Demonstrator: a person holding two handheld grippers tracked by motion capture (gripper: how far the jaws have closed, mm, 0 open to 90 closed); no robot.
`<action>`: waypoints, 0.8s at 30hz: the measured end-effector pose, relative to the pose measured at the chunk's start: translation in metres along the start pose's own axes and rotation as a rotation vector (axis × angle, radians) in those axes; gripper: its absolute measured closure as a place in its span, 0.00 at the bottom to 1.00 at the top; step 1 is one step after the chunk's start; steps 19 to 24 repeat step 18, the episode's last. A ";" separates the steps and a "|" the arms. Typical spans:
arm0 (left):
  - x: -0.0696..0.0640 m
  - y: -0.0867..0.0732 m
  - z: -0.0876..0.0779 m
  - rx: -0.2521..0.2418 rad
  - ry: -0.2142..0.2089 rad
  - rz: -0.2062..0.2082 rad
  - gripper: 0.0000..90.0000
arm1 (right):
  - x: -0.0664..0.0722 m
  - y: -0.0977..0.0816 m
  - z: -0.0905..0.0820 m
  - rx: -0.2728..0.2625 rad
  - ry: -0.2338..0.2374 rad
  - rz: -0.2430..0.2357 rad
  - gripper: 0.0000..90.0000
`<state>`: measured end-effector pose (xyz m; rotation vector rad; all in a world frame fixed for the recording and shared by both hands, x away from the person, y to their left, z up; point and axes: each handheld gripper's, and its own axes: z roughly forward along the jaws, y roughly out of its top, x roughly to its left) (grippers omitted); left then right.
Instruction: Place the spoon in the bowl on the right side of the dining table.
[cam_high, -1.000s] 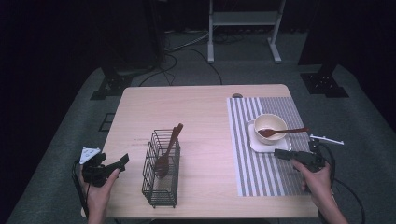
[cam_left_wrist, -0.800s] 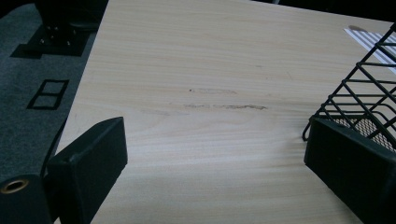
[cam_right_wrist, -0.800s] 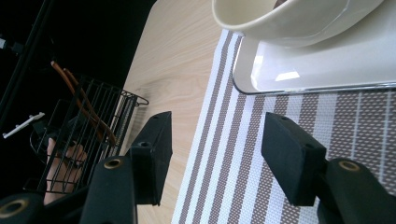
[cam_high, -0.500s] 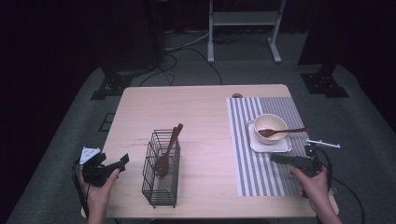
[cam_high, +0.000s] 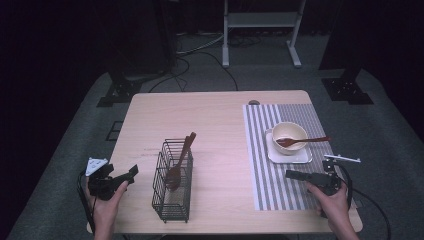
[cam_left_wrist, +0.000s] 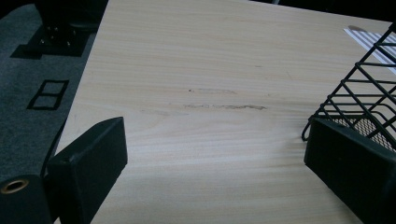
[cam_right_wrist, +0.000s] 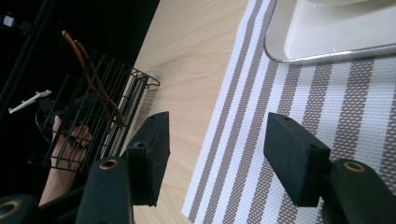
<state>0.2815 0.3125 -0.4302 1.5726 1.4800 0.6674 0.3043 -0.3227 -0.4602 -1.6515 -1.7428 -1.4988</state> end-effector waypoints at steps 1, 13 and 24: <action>0.000 0.000 0.000 0.000 -0.001 0.000 0.05 | 0.001 -0.001 0.000 -0.002 0.002 -0.002 0.44; -0.001 0.000 0.001 0.003 -0.002 0.000 0.05 | 0.002 -0.014 -0.001 -0.018 0.017 -0.011 0.44; -0.001 0.000 0.001 0.005 -0.003 0.003 0.05 | 0.007 -0.023 0.000 -0.036 0.021 -0.034 0.42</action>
